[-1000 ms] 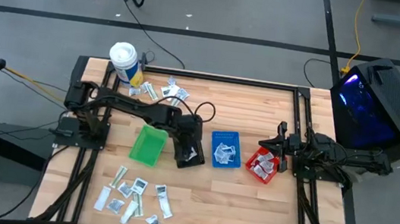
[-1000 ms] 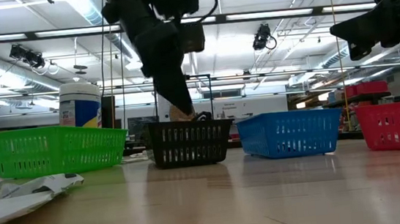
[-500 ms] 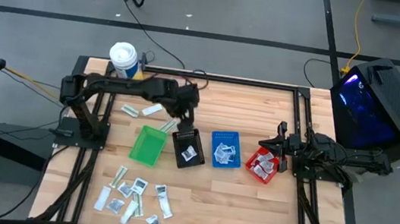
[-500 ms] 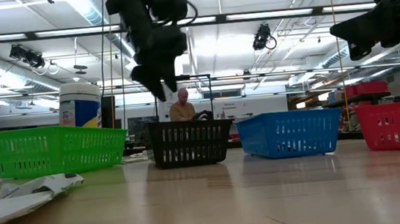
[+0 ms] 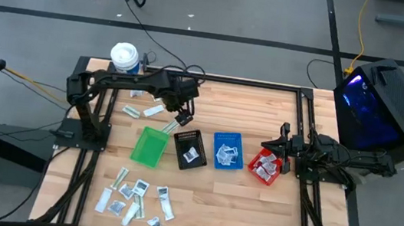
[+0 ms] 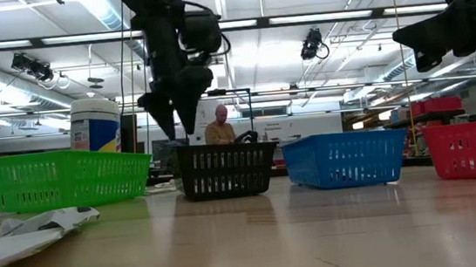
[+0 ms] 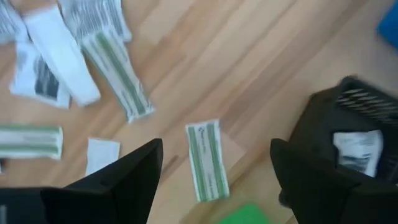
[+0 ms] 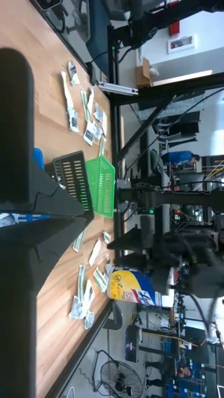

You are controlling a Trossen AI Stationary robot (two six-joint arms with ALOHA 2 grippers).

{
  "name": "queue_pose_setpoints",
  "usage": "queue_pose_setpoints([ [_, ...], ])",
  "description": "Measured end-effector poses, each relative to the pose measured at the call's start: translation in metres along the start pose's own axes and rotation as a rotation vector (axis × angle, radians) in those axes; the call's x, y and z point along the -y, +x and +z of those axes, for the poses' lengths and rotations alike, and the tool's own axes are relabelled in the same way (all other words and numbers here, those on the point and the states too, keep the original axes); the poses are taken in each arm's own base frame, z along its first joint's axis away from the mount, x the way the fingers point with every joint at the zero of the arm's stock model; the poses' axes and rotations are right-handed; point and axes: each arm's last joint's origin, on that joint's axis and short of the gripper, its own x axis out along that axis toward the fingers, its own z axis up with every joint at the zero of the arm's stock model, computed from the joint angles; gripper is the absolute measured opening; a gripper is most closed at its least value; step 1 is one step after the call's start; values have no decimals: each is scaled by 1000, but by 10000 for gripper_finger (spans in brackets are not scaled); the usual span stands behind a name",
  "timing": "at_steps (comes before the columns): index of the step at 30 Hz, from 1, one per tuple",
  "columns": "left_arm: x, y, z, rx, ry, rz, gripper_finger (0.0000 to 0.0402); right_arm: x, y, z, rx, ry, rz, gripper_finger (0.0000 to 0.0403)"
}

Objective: Pick & Place First Aid Supplies
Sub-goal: Put the bandage into the green basket

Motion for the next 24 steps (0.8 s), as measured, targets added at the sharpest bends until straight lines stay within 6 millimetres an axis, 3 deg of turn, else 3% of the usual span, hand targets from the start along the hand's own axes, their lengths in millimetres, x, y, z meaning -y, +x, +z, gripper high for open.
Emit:
queue_pose_setpoints([
  [14,0,51,2,-162,-97,34,307,0,0,0,0,0,0,23],
  [24,4,69,0,-212,-89,49,307,0,0,0,0,0,0,23],
])
